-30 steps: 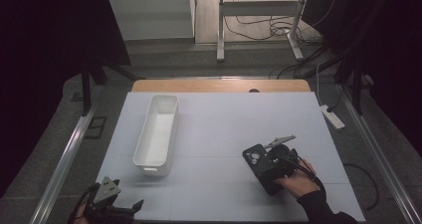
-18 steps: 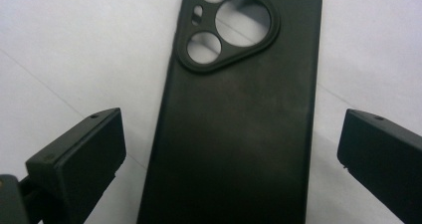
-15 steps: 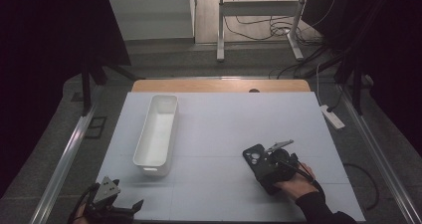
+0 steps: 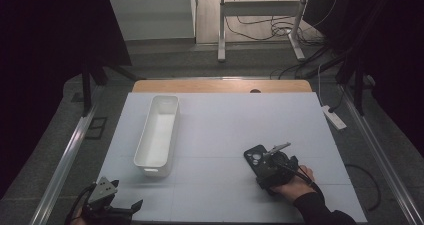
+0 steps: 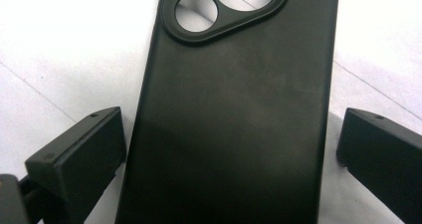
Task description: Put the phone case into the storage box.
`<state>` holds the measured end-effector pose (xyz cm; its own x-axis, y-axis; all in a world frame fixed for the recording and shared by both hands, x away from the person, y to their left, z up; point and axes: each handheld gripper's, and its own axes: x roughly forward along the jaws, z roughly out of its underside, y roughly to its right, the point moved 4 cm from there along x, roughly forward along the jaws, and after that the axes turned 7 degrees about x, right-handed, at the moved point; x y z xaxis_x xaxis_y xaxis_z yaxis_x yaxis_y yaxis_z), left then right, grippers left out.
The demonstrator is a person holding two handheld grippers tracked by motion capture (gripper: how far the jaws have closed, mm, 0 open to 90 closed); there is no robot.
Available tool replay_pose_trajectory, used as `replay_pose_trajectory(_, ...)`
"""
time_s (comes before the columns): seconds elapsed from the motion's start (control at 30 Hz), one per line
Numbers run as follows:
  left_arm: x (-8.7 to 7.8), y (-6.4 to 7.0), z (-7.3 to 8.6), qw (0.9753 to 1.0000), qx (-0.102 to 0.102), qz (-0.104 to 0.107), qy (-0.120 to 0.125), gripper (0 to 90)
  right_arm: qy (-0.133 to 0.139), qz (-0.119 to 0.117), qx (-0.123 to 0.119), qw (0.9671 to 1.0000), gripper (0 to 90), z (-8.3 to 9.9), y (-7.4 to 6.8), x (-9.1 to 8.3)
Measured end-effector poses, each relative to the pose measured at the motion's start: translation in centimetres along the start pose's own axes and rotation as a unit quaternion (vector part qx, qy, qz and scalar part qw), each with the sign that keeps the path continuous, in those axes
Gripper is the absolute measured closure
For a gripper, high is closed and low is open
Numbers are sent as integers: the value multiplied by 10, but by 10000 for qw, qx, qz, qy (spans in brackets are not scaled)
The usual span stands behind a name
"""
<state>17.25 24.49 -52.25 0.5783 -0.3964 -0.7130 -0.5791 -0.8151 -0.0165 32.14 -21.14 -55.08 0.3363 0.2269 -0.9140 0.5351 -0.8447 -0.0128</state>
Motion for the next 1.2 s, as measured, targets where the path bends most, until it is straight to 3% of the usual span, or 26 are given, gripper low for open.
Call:
replay_pose_trajectory(0.23, -1, -1, 0, 9998, -45, 198, 60, 10, -150, -34, -26, 9999, 120, -2, 1, -5)
replay_pose_trajectory(0.43, 0, -1, 0, 9997, -36, 248, 23, 10, -173, -139, -162, 9996, 143, -2, 5, -7)
replay_pose_trajectory(0.6, 1, -1, -1, 9997, -6, 237, -8, 0, -26, -316, -251, 9992, 149, -2, 6, -10)
replay_pose_trajectory(0.87, 0, 1, -11, 9996, 102, 183, 192, 0, 324, -441, -346, 9979, 151, -6, 6, -20)
replay_pose_trajectory(1.03, -1, 5, -20, 9989, 185, 279, 313, 0, 601, -574, -392, 9958, 152, -7, 8, -29)
replay_pose_trajectory(1.2, -3, 10, -34, 9968, 263, 419, 632, 0, 843, -691, -410, 9932, 151, -8, 8, -40)
